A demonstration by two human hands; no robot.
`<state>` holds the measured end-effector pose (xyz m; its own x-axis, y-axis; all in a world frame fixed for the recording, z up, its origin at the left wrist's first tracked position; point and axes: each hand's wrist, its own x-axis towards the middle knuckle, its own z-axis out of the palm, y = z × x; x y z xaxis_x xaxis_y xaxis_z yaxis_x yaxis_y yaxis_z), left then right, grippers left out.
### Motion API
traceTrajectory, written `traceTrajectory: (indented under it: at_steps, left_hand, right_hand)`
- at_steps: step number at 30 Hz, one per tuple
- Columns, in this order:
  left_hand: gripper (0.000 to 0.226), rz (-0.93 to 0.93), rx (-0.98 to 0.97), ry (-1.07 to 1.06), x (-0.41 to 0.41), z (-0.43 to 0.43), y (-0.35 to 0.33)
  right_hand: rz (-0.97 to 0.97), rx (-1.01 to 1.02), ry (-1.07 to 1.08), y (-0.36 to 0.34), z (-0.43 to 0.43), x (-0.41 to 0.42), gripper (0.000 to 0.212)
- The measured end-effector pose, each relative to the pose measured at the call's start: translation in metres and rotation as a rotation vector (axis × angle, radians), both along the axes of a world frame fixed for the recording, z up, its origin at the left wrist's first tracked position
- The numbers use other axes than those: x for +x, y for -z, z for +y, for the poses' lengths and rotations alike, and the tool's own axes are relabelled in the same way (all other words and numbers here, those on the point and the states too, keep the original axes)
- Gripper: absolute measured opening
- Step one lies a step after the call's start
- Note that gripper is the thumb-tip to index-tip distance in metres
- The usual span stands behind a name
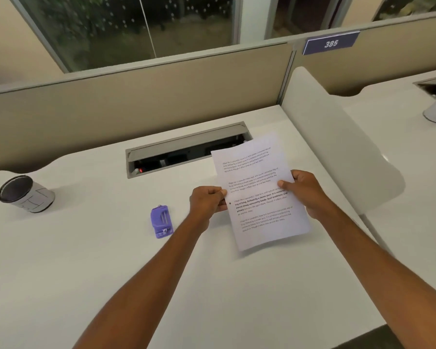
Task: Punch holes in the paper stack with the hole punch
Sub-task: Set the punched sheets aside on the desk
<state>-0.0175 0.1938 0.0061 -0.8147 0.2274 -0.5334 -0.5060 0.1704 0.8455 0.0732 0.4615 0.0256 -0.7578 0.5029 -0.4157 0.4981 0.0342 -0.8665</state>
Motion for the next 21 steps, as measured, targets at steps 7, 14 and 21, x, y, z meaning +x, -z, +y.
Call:
traceTrajectory:
  at_steps: [7,14,21]
  left_hand:
    - [0.012,-0.098,0.009,0.03,-0.014,0.087,0.019]
    - [0.01,-0.179,-0.002,0.037,-0.032,0.154,0.036]
    - [0.011,-0.314,-0.006,-0.024,-0.043,0.184,0.052]
  right_hand:
    - [-0.069,0.067,0.055,0.024,0.08,-0.013,0.018]
    - [-0.165,0.208,0.067,0.038,0.132,-0.032,0.011]
    - [-0.275,0.404,0.072,0.05,0.142,-0.045,0.025]
